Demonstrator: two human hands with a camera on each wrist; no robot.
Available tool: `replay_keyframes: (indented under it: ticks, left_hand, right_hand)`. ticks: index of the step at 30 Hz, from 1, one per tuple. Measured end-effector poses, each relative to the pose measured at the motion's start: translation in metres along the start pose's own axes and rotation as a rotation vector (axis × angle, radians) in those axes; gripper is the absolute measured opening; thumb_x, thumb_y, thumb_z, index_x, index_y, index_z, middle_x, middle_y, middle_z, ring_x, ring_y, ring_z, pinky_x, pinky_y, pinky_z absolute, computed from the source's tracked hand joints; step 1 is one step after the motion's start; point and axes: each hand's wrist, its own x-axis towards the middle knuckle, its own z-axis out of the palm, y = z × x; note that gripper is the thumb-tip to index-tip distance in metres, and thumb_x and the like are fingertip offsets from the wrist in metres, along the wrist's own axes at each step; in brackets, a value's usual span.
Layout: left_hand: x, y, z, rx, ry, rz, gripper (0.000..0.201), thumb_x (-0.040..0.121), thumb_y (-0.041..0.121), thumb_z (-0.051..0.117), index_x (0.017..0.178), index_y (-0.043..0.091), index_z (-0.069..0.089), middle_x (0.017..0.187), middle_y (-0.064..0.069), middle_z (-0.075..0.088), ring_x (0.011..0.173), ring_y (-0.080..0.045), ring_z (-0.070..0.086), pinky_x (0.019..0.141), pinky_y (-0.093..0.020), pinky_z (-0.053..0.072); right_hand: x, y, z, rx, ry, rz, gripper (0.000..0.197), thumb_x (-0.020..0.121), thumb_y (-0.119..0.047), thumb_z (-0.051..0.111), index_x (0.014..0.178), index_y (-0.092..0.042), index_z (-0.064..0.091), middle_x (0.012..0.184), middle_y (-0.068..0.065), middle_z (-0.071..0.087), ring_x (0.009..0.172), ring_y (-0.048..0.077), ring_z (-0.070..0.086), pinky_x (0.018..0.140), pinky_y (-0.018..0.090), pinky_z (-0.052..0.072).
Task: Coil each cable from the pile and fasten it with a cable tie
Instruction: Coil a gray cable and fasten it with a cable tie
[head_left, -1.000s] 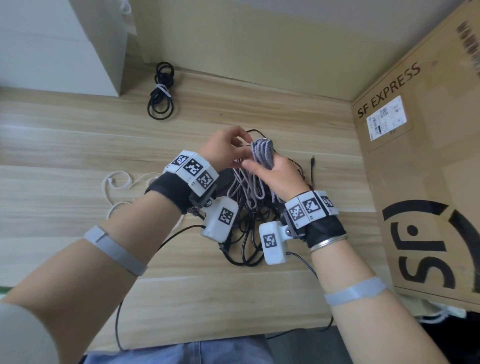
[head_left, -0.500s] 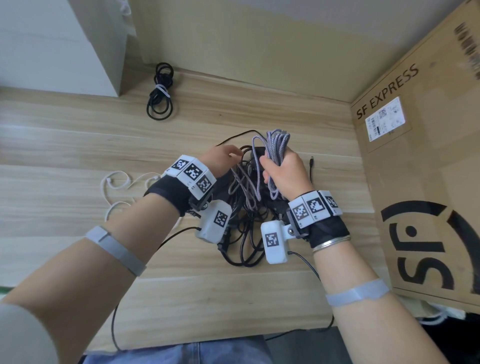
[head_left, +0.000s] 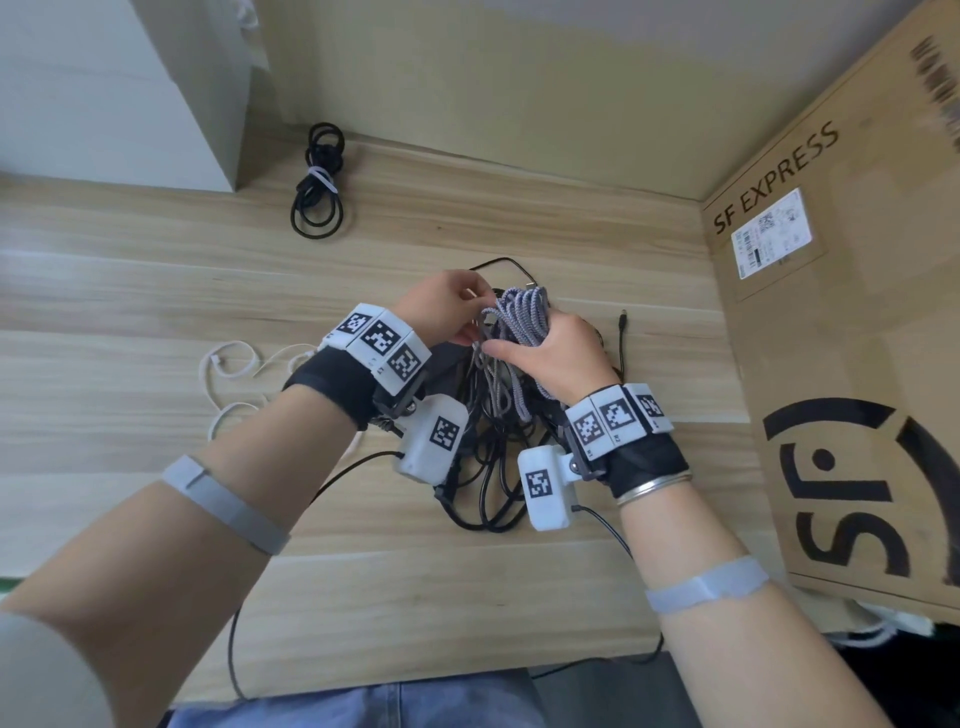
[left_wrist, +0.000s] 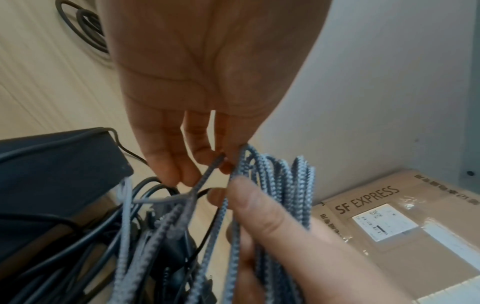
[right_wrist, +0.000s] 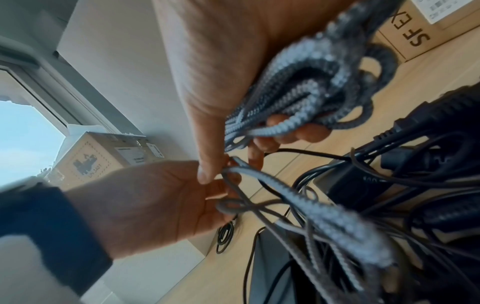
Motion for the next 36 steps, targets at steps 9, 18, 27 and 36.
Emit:
replay_keyframes:
  ticks: [9,18,27,36]
  left_hand:
    - [-0.006,0.007,0.002,-0.155,-0.046,0.101,0.020,0.099,0.024,0.040,0.085,0.018,0.053,0.068,-0.002,0.055,0.055,-0.010,0.056,0.064,-0.028,0.052]
    - [-0.007,-0.009,-0.002,0.320,-0.228,0.101,0.015,0.089,0.021,0.058,0.104,0.021,0.061,0.105,0.002,0.066,0.098,-0.011,0.060,0.096,-0.027,0.043]
    - [-0.003,-0.012,0.001,0.376,-0.147,0.057,0.024,0.095,0.013,0.045,0.075,0.024,0.048,0.071,0.006,0.052,0.054,0.000,0.058,0.051,-0.015,0.036]
    - [-0.008,-0.013,0.002,0.381,-0.280,0.168,0.019,0.085,0.019,0.063,0.073,0.028,0.053,0.073,0.011,0.058,0.076,-0.011,0.059,0.079,-0.028,0.045]
  right_hand:
    - [0.004,0.001,-0.004,0.137,0.088,-0.016,0.022,0.085,-0.032,0.065,0.094,-0.012,0.069,0.086,0.003,0.068,0.086,0.019,0.064,0.069,0.021,0.041]
    - [0.007,0.015,-0.006,0.252,0.147,0.008,0.014,0.090,-0.032,0.059,0.080,-0.021,0.058,0.077,-0.009,0.061,0.082,0.015,0.060,0.075,0.023,0.041]
    - [0.007,0.013,-0.006,0.506,0.129,0.010,0.023,0.092,-0.025,0.055,0.105,-0.009,0.063,0.094,0.001,0.068,0.093,0.018,0.068,0.093,0.037,0.052]
    - [0.008,0.010,0.001,0.535,0.159,-0.041,0.019,0.084,0.002,0.062,0.077,-0.015,0.064,0.079,-0.005,0.069,0.080,0.019,0.070,0.084,0.037,0.055]
